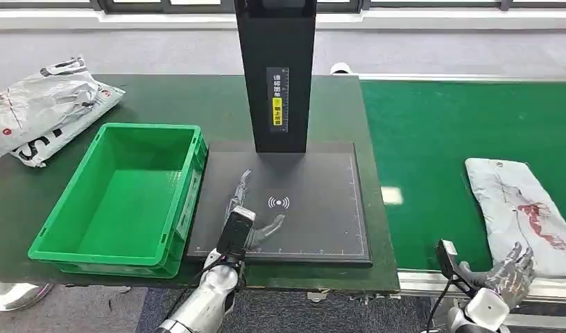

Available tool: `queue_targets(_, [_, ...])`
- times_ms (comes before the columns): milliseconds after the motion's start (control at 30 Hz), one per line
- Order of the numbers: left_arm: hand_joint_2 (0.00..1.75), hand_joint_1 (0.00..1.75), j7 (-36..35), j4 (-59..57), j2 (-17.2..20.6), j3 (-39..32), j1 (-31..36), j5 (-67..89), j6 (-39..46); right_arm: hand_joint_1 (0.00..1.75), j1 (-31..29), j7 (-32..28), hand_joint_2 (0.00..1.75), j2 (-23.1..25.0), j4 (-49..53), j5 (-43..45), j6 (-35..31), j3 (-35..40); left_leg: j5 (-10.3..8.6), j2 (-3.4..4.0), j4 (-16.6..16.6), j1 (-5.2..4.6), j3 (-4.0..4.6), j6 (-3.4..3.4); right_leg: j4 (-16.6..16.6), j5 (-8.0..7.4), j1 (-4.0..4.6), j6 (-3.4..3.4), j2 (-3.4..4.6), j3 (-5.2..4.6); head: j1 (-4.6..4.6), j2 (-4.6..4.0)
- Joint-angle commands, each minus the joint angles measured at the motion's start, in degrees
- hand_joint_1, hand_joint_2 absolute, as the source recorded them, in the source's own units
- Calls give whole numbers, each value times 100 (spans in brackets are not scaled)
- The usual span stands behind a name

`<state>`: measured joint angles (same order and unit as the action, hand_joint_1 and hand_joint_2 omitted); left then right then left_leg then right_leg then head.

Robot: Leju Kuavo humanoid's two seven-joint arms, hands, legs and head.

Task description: Moved the parcel from conveyor to table for the left to box.

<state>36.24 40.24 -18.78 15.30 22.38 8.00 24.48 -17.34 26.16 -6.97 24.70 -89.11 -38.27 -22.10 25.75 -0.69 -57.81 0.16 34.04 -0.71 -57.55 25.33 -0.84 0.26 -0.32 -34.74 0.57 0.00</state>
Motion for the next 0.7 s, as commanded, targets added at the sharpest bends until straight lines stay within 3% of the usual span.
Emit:
queue_targets(33, [175,0,-32,-158,169,-43,105,-2,-18,0,-266,6,175,-81,-426,-89,72,247,4,20,7,1,-18,0,10,-3,2,-3,18,14,0,0])
queue_targets(400, [175,0,-49,-175,154,23,201,-27,-8,0,-630,148,175,2,-602,-89,128,904,3,28,6,2,-15,-2,8,-6,3,-5,25,9,2,0])
queue_targets(700, [175,0,-38,-385,183,40,314,-83,-150,0,-436,702,175,-144,-777,-84,949,884,2,9,9,4,-20,-1,13,-2,5,-4,5,20,0,0])
